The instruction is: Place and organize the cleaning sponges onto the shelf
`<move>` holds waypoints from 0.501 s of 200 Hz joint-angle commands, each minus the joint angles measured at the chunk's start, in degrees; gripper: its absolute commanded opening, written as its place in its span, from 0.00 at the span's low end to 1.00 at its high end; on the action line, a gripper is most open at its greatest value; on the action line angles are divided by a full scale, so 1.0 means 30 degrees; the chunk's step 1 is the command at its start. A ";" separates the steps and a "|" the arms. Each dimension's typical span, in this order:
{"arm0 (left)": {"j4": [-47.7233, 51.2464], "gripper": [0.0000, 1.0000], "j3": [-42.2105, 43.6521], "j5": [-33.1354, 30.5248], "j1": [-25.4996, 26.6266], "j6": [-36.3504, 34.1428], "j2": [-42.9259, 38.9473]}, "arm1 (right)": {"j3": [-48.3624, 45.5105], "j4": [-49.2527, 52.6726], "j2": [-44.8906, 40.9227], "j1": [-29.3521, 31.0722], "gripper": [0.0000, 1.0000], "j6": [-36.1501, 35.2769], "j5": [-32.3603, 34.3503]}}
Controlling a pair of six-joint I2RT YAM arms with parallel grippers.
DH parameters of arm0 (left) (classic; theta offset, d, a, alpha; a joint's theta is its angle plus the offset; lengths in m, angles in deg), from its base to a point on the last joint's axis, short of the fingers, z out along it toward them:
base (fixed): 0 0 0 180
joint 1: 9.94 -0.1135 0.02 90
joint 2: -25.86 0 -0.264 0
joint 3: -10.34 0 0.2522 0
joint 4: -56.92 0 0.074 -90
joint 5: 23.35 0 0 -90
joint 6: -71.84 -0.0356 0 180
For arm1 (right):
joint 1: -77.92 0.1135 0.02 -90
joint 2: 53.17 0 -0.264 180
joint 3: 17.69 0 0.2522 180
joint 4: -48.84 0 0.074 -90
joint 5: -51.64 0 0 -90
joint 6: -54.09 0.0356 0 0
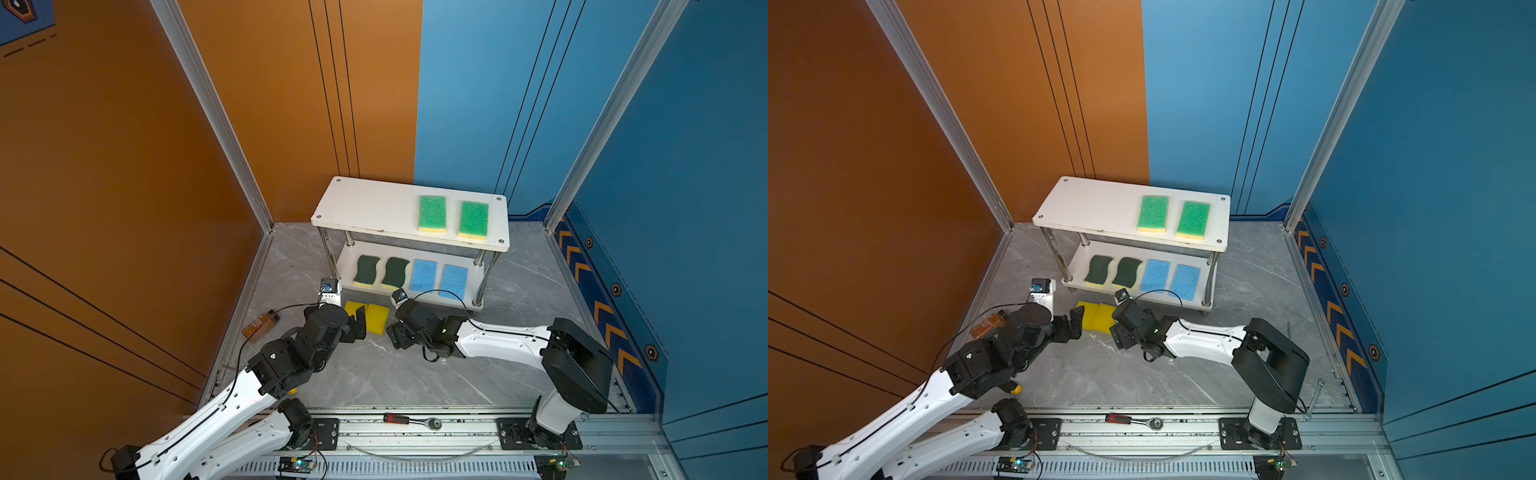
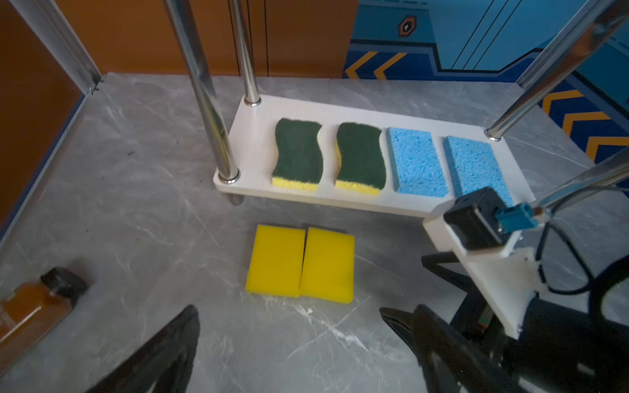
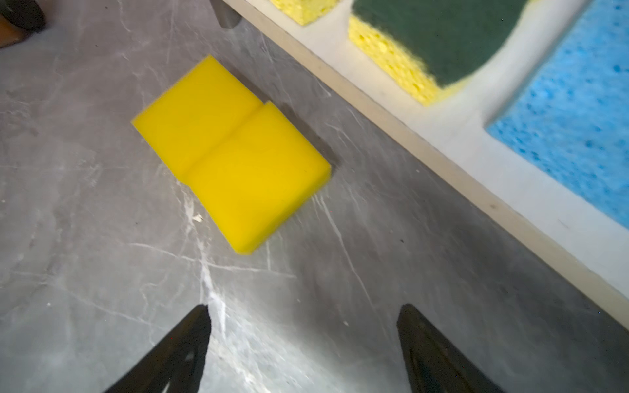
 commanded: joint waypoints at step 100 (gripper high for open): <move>0.1247 0.98 0.4189 0.0363 -0.0442 0.3601 -0.1661 | 0.2337 -0.1081 0.3159 -0.0544 0.85 0.2352 0.0584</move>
